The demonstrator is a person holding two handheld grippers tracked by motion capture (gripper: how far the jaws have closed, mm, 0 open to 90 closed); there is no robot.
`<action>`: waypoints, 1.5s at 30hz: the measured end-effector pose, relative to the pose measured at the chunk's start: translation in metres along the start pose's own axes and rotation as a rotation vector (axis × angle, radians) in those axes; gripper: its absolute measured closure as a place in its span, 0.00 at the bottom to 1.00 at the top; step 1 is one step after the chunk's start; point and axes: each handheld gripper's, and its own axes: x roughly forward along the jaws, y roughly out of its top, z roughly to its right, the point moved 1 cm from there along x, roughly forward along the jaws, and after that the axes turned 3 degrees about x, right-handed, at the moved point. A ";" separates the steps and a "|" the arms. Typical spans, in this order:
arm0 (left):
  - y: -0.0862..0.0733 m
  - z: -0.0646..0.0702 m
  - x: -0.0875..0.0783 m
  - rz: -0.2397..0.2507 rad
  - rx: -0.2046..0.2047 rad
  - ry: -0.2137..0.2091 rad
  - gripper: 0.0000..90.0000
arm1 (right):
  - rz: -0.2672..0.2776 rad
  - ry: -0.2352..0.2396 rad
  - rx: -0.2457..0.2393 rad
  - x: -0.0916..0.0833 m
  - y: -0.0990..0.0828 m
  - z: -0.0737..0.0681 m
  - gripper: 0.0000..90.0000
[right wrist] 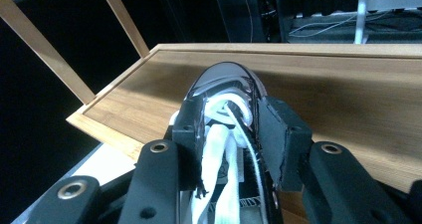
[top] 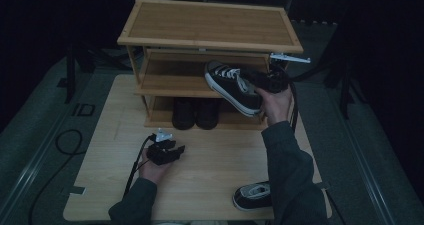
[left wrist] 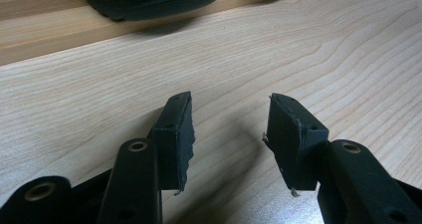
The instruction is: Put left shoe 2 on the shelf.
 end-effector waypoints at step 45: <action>0.016 0.028 0.002 0.007 0.050 -0.038 0.62 | 0.058 0.023 0.093 -0.022 0.003 0.014 0.69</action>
